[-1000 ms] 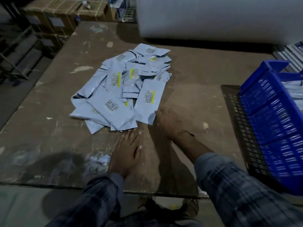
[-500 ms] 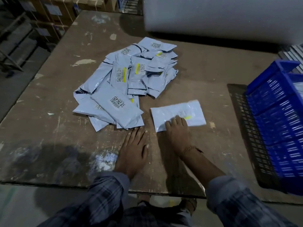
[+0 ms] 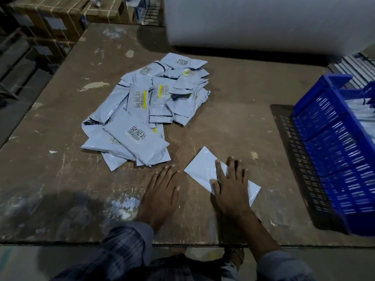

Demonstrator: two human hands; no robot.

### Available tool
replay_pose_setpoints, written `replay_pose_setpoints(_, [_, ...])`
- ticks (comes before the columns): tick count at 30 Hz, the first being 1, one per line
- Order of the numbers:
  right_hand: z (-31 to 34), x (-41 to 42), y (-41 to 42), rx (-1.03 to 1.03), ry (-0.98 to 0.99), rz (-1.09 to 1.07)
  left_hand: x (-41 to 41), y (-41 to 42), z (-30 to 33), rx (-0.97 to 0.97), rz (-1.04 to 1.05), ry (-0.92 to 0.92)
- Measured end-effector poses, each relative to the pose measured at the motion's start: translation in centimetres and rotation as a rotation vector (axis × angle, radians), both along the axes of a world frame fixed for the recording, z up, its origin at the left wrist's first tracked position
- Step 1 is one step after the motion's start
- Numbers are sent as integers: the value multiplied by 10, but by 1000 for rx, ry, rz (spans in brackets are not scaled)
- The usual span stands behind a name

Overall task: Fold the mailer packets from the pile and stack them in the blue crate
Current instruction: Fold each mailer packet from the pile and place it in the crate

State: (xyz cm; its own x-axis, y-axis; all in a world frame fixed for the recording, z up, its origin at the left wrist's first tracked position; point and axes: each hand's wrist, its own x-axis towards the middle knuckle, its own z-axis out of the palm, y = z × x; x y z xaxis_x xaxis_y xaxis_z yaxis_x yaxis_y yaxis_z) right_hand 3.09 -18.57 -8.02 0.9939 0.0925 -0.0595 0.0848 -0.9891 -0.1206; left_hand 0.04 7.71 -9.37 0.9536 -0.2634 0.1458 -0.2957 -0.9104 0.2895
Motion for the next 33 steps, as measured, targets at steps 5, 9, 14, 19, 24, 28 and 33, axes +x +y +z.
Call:
replay_pose_setpoints(5, [7,-10,-25,97,-28,260,3,-9,10,-43,-120,-29])
replay_pose_setpoints(9, [14,-11,-36,62,-83,347,17,-39,12,-19,-202,-37])
replay_pose_setpoints(14, [13,-20,-38,35,-167,-31,36,-86,7,82,-251,37])
replay_pose_setpoints(19, [-5,-34,-32,111,-92,-26,37,-96,1,165,-250,66])
replay_pose_setpoints(24, [-7,-28,-33,94,-101,-26,38,-99,5,182,-243,72])
replay_pose_setpoints(28, [-11,-19,-39,106,-93,0,37,-104,5,234,-235,87])
replay_pose_setpoints(33, [-11,-3,-42,115,-90,34,35,-114,7,253,-221,107])
